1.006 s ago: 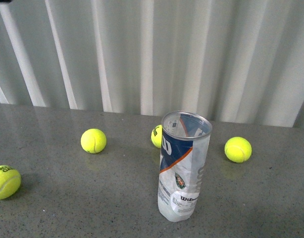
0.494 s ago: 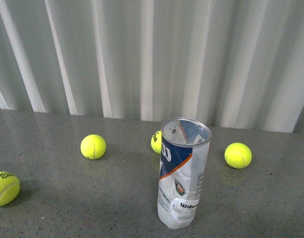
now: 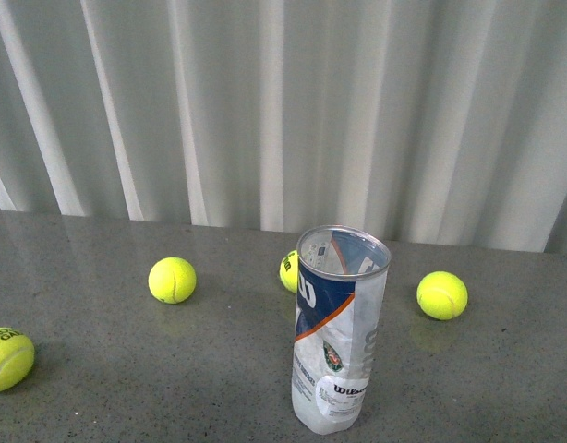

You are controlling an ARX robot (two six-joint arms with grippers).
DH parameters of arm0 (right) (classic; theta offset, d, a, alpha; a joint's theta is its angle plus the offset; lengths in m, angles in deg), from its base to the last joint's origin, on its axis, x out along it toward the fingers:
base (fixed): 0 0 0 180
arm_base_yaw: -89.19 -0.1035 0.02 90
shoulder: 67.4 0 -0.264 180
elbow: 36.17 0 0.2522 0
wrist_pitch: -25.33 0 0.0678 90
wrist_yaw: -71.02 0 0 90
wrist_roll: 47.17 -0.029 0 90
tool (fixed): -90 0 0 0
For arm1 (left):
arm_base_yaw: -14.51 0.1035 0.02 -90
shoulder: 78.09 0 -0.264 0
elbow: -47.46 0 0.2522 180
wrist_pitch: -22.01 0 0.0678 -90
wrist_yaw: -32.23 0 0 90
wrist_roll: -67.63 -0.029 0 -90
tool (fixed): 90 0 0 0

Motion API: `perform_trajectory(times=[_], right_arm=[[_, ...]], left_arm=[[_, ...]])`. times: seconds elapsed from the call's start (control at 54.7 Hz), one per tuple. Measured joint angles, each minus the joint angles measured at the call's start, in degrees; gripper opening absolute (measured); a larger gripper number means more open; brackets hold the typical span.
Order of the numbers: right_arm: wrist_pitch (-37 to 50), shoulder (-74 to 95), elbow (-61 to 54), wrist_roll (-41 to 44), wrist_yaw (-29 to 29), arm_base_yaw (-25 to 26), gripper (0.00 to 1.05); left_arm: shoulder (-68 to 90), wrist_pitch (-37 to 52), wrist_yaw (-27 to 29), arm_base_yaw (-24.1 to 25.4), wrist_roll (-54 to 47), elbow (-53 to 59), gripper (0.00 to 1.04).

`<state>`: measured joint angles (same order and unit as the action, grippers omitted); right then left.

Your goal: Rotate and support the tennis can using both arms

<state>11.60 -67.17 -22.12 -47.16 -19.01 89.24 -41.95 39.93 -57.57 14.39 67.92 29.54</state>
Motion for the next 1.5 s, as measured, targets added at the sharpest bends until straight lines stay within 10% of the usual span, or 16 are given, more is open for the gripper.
perform_trajectory(times=[1.409,1.5], right_arm=[[0.0,0.0,0.0,0.0,0.0,0.0,0.98],[0.0,0.0,0.0,0.0,0.0,0.0,0.98]], left_arm=[[-35.9,-31.6,-0.2,0.0,0.0,2.8,0.04],[-35.9,-31.6,-0.2,0.0,0.0,2.8,0.20]])
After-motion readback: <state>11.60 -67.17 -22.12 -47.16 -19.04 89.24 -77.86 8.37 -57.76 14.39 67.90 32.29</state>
